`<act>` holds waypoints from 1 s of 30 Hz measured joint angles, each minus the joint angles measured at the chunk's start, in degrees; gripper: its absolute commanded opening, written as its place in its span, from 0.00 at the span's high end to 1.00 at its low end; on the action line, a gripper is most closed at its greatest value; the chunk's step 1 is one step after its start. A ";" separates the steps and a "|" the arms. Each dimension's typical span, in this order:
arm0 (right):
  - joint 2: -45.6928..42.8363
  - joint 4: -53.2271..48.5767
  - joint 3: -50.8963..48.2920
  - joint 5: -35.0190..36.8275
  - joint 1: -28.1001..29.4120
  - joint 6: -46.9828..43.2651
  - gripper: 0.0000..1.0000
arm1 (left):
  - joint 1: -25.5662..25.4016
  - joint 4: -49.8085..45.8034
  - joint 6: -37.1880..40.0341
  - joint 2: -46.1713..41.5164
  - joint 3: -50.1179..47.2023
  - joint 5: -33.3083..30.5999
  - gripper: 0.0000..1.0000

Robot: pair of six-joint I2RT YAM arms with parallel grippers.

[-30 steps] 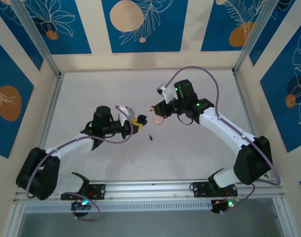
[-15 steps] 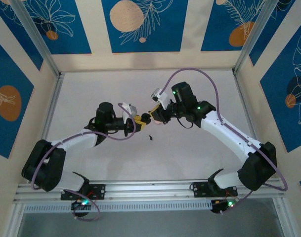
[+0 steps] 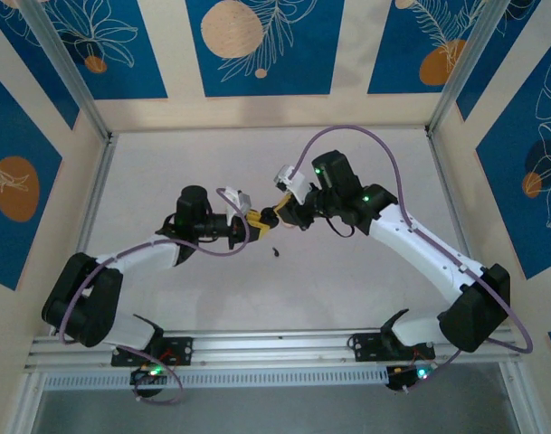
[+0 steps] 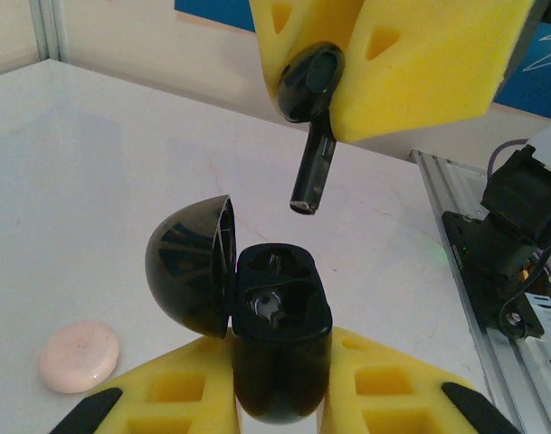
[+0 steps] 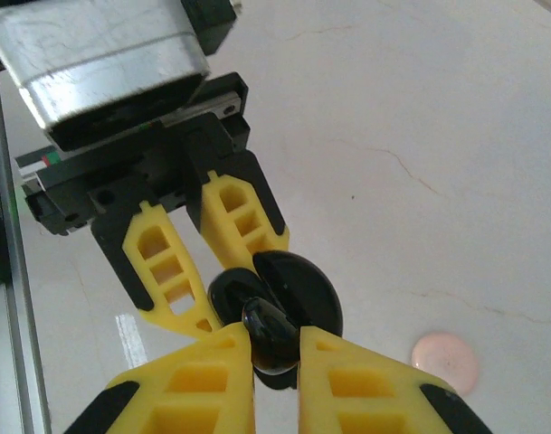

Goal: Insert the wireless bluetooth earbuds into the charging case

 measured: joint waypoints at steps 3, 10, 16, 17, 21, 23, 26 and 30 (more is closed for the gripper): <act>0.52 -0.33 0.44 0.42 0.48 -0.72 0.85 | 0.00 0.39 -0.13 0.02 0.02 0.39 0.79; 1.60 -2.36 0.87 1.42 1.27 -2.58 0.85 | 0.00 1.22 -0.13 0.02 0.13 1.07 0.79; 1.88 -4.22 1.73 2.38 1.99 -4.31 0.85 | 0.00 1.22 -0.11 0.02 0.13 1.33 0.79; 1.92 -4.57 1.90 2.43 2.12 -4.50 0.85 | 0.00 1.20 -0.11 0.02 0.13 1.44 0.79; 2.51 -5.49 2.75 2.82 2.54 -5.57 0.85 | 0.00 1.20 0.04 0.02 0.17 1.66 0.79; 3.06 -6.10 3.34 3.08 2.86 -5.97 0.85 | 0.00 1.18 0.09 0.02 0.22 1.99 0.79; 3.54 -6.69 3.93 3.54 3.21 -6.54 0.85 | 0.00 0.94 0.13 0.02 0.22 2.08 0.79; 4.00 -7.48 4.57 4.11 3.63 -7.23 0.85 | 0.00 0.72 0.48 0.02 0.22 2.27 0.78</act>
